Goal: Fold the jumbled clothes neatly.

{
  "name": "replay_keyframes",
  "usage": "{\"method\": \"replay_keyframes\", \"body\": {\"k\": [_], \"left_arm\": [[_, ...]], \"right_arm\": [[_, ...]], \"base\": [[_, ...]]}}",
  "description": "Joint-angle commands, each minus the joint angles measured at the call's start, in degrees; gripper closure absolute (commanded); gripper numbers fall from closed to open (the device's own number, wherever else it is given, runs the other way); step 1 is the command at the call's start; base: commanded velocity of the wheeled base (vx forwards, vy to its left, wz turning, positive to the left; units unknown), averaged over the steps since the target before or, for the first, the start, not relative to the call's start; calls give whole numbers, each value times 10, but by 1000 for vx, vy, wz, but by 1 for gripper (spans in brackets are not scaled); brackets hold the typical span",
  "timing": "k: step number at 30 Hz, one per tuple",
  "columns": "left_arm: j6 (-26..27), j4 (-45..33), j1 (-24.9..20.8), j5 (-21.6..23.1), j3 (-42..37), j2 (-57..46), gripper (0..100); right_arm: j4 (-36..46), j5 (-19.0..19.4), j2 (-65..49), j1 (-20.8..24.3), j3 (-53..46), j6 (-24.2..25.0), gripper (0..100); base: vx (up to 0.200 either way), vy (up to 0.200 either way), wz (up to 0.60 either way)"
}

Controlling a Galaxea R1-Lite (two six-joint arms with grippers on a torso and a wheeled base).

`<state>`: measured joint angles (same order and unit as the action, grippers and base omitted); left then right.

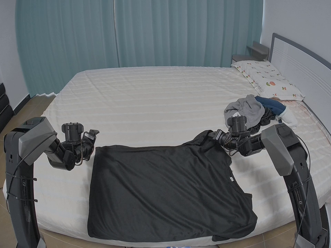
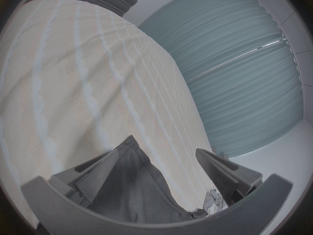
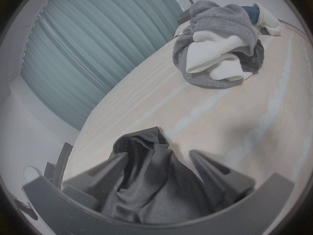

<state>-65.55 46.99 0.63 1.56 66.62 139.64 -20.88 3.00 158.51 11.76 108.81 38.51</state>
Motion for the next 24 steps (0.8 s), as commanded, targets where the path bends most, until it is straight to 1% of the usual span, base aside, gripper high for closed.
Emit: {"method": "replay_keyframes", "body": {"k": [1, 3, 5, 7, 10, 16, 20, 24], "left_arm": [[0, 0, 0, 0, 0, 1, 0], [0, 0, 0, 0, 0, 1, 0], [0, 0, 0, 0, 0, 1, 0], [0, 0, 0, 0, 0, 1, 0], [0, 0, 0, 0, 0, 1, 0], [0, 0, 0, -1, 0, 1, 0], [0, 0, 0, -1, 0, 1, 0], [0, 0, 0, -1, 0, 1, 0]], "right_arm": [[-5, -5, 40, 1, 34, -2, 100], [-7, -17, 50, 0, 55, -1, 100], [-13, -36, 56, -2, 58, 0, 100], [-39, -44, 55, -3, 58, 0, 100], [-77, -47, 52, -7, 58, -3, 100], [-86, -48, 43, -17, 58, -5, 100], [-119, -48, 42, -25, 58, -24, 100], [-124, -48, 39, -31, 58, -32, 100]], "base": [[0, 0, 0], [0, 0, 0], [0, 0, 0], [0, 0, 0], [0, 0, 0], [0, 0, 0], [0, 0, 0], [0, 0, 0]]}}
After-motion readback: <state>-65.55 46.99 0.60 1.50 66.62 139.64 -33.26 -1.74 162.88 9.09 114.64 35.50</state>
